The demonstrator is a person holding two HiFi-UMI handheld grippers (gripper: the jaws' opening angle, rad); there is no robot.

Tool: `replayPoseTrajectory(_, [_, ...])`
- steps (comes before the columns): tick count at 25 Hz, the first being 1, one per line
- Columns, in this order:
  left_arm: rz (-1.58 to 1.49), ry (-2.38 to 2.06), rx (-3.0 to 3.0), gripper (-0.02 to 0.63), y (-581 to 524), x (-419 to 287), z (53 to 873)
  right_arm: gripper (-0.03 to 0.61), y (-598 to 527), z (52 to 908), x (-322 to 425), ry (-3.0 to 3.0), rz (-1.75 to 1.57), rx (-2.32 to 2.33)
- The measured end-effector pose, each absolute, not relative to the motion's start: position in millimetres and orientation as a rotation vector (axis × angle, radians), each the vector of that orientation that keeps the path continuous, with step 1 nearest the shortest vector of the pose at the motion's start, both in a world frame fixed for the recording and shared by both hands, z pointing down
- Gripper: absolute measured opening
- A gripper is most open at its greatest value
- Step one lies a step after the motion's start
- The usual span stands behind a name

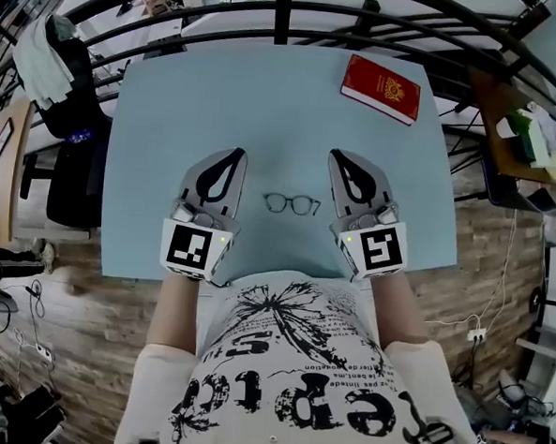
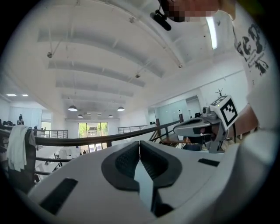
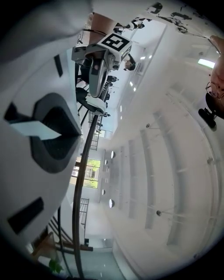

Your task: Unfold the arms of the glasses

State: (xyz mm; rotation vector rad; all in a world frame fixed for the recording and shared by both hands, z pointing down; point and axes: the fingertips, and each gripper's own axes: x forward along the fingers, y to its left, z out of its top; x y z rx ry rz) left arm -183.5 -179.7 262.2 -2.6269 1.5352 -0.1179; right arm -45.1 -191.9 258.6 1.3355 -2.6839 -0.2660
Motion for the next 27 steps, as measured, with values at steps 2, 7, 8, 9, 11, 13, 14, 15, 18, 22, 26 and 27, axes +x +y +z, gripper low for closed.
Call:
replayPoseTrajectory(2, [-0.108,1.542,-2.616,0.02,-180,-187,257,0.009,-192,256,-48,-2.692,-0.274,1.334])
replayPoseTrajectory(7, [-0.077,1.564,-2.607,0.02,-183,-192,247,0.009,-193,248,-52,-2.701,-0.295,1.331])
replayPoseTrajectory(8, [-0.081,1.566,-2.604,0.021,-183,-192,247,0.009,-193,248,-51,-2.7,-0.298,1.334])
replayPoseTrajectory(9, [-0.085,1.567,-2.602,0.021,-184,-192,247,0.009,-194,248,-51,-2.699,-0.297,1.336])
replayPoseTrajectory(11, [-0.088,1.568,-2.605,0.02,-186,-191,247,0.008,-197,249,-50,-2.696,-0.282,1.337])
replayPoseTrajectory(13, [-0.088,1.567,-2.612,0.021,-187,-189,247,0.008,-199,250,-48,-2.692,-0.266,1.344])
replayPoseTrajectory(14, [-0.091,1.569,-2.613,0.021,-188,-189,247,0.008,-200,252,-47,-2.688,-0.259,1.351])
replayPoseTrajectory(15, [-0.095,1.573,-2.613,0.021,-188,-188,247,0.008,-201,253,-46,-2.683,-0.252,1.359])
replayPoseTrajectory(18, [-0.106,1.584,-2.615,0.021,-189,-190,248,0.008,-201,254,-47,-2.675,-0.248,1.36])
replayPoseTrajectory(22, [-0.124,1.597,-2.611,0.021,-190,-191,251,0.008,-201,256,-47,-2.674,-0.246,1.358])
replayPoseTrajectory(26, [-0.138,1.604,-2.611,0.021,-192,-189,255,0.008,-203,259,-45,-2.673,-0.24,1.366])
replayPoseTrajectory(27, [-0.14,1.605,-2.612,0.021,-193,-188,256,0.008,-203,260,-44,-2.672,-0.239,1.367])
